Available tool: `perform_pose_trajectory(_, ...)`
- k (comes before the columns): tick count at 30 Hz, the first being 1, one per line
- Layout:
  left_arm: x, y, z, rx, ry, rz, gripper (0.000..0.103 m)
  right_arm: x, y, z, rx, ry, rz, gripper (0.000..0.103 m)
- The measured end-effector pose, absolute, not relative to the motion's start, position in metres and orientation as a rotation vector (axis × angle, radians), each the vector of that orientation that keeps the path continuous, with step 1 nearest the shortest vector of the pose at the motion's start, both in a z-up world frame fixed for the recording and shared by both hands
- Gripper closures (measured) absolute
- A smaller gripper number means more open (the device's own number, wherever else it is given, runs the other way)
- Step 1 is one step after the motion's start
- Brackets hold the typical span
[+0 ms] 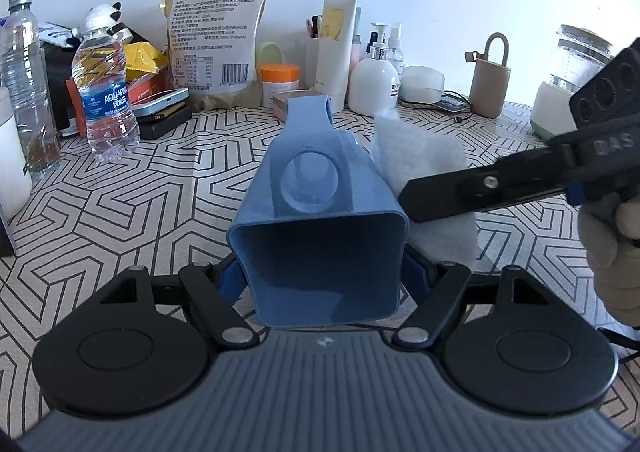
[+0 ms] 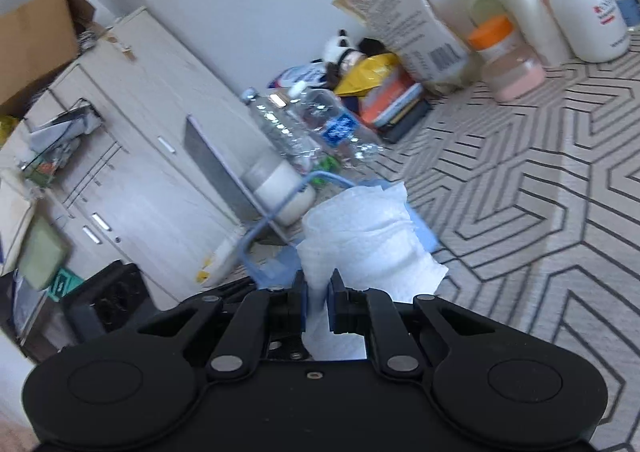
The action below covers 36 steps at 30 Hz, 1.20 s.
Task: Clean container
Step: 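Wipe the container's side with the right gripper while the left gripper rotates it, then rub the wipe over the container's handle area with the right gripper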
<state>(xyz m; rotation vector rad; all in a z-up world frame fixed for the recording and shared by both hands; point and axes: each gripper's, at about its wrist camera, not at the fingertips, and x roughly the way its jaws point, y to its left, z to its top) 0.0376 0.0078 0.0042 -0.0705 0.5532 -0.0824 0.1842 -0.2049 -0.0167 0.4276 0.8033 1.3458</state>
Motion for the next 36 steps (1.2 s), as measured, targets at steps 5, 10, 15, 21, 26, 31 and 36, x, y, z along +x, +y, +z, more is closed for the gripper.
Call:
perform_pose_trajectory(5,0.038,0.009,0.004,-0.075,0.556,-0.08,0.028,0.174,-0.201,-0.008,0.397,0.762,1.426,0.084)
perform_pose_trajectory(10,0.037,0.008,0.004,-0.076,0.556,-0.079,0.028,0.173,-0.202,-0.007,0.398,0.754,1.442,0.084)
perform_pose_trajectory(15,0.038,0.007,0.004,-0.078,0.558,-0.076,0.028,0.172,-0.201,-0.005,0.405,0.745,1.469,0.084)
perform_pose_trajectory(21,0.037,0.007,0.005,-0.072,0.553,-0.09,0.028,0.172,-0.202,-0.005,0.412,0.738,1.484,0.084)
perform_pose_trajectory(26,0.037,0.004,0.005,-0.054,0.551,-0.097,0.028,0.176,-0.204,-0.005,0.448,0.721,1.437,0.084)
perform_pose_trajectory(31,0.038,0.003,0.006,-0.053,0.552,-0.095,0.028,0.17,-0.194,-0.005,0.424,0.723,1.491,0.084)
perform_pose_trajectory(36,0.041,0.0,0.006,-0.049,0.551,-0.097,0.028,0.172,-0.195,-0.006,0.413,0.724,1.453,0.095)
